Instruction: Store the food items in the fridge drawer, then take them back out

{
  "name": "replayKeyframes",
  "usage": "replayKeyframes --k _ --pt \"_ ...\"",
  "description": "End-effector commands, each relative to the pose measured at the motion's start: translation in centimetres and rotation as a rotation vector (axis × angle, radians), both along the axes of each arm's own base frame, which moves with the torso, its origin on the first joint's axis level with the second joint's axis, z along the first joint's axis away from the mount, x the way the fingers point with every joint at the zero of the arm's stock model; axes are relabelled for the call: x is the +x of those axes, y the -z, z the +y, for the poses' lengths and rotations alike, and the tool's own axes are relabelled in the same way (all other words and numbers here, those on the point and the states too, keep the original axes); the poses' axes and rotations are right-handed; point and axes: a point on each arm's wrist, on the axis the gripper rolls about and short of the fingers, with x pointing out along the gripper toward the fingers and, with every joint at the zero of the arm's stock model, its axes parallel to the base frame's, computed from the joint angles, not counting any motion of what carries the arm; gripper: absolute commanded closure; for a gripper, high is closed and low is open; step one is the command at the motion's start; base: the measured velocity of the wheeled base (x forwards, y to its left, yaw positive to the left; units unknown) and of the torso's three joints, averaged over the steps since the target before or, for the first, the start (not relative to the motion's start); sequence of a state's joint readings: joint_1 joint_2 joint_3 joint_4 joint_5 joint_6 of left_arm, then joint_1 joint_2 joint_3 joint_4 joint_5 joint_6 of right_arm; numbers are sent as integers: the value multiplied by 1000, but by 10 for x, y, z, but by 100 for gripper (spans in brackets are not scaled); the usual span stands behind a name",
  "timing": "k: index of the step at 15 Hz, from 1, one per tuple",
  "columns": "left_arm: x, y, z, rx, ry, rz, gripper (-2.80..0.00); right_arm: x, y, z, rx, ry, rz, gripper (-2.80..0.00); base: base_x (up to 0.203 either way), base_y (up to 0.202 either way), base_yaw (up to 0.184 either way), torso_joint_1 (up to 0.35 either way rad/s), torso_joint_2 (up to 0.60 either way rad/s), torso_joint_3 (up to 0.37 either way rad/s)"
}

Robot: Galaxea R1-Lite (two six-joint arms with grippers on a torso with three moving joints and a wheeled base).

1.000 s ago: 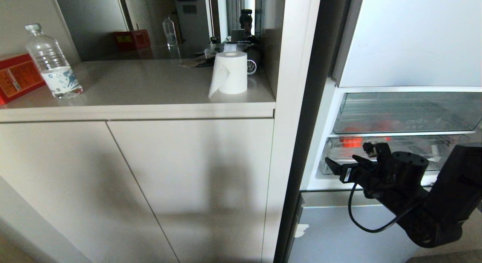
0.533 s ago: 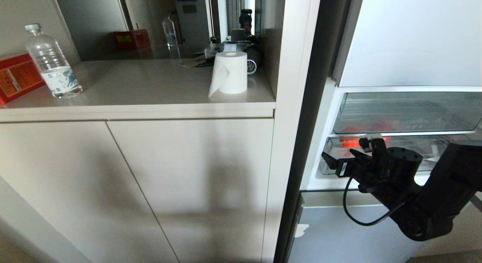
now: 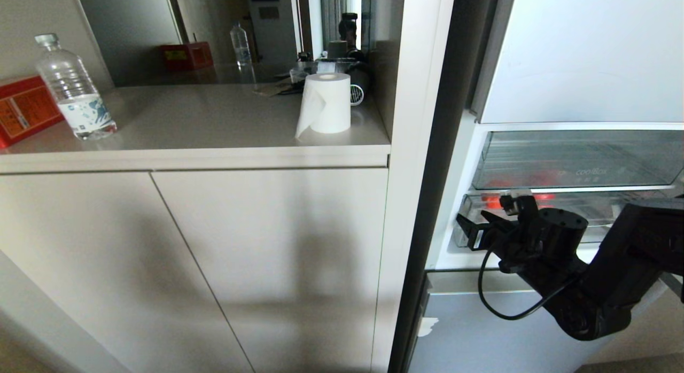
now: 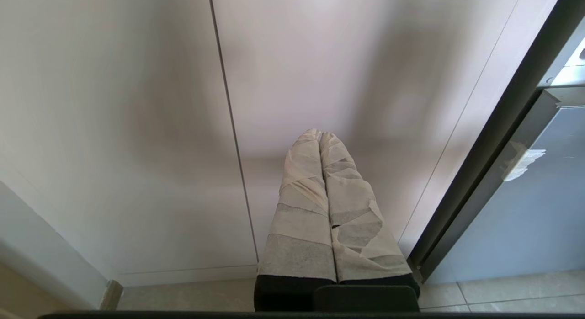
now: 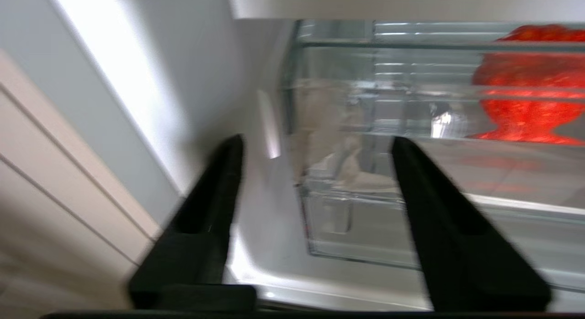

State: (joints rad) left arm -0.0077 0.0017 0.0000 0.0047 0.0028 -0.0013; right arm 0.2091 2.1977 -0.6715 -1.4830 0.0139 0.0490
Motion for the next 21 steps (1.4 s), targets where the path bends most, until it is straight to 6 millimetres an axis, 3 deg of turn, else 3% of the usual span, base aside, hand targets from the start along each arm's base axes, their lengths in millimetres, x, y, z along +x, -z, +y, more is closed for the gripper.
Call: replayKeyframes --k 1,6,10,21 --pt "0 0 0 0 0 0 0 -2 -2 8 1 -2 -14 0 0 0 0 0 0 0" --pt "0 0 0 0 0 1 0 -6 -4 19 3 -18 -16 0 0 0 0 0 0 0" --pt "0 0 0 0 0 1 0 -23 -8 15 12 -20 8 0 0 0 0 0 0 0" --pt "0 0 0 0 0 0 0 -119 -15 9 88 -81 180 0 0 0 0 0 0 0"
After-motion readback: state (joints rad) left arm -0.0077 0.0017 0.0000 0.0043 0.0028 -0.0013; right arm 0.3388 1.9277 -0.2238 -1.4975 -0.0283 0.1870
